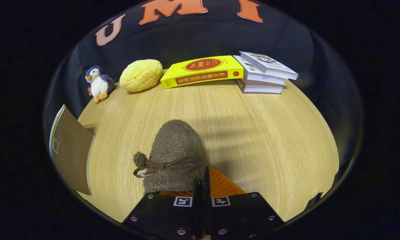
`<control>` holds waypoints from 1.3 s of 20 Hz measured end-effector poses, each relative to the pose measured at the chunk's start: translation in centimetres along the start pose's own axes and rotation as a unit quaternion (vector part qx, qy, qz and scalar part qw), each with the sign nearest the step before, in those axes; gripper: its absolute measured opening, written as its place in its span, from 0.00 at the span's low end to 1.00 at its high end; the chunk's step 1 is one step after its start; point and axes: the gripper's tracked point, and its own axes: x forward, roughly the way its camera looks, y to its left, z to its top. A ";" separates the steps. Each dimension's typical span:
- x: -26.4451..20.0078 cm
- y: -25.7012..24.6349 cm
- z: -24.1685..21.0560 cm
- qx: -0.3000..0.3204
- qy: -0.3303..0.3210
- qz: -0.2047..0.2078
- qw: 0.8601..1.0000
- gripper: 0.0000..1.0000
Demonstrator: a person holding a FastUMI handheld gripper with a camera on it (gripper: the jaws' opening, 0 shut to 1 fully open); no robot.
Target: Open the storage box then place both shoes into the box .Put the left shoe in first, then the right shoe, with the right side of both shoes facing outward in a uniform manner.
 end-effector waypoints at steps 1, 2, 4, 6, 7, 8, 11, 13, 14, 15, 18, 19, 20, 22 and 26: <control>-0.8 0.5 0.3 0.019 0.001 0.007 1.000 0.05; -1.9 1.1 0.7 0.037 0.001 0.009 0.999 0.05; -4.2 2.9 2.1 0.052 -0.007 0.020 0.998 0.05; -6.6 5.6 3.8 0.053 -0.016 0.037 0.998 0.05; -7.8 7.3 4.5 0.052 -0.019 0.048 0.997 0.05; -9.2 9.1 5.3 0.049 -0.024 0.058 0.997 0.05; -12.4 14.7 7.2 0.035 -0.037 0.088 0.995 0.05; -13.7 18.5 7.9 0.027 -0.036 0.110 0.993 0.05; -14.3 20.5 8.0 0.022 -0.034 0.120 0.992 0.05; -14.8 22.5 8.1 0.016 -0.030 0.129 0.991 0.05; -16.0 28.4 7.9 -0.004 -0.017 0.150 0.988 0.05; -16.2 30.4 7.8 -0.010 -0.015 0.158 0.987 0.05; -16.3 32.2 7.6 -0.017 -0.012 0.165 0.986 0.05; -16.3 35.4 6.9 -0.028 -0.005 0.175 0.984 0.05; -14.8 39.1 5.1 -0.044 0.009 0.165 0.985 0.05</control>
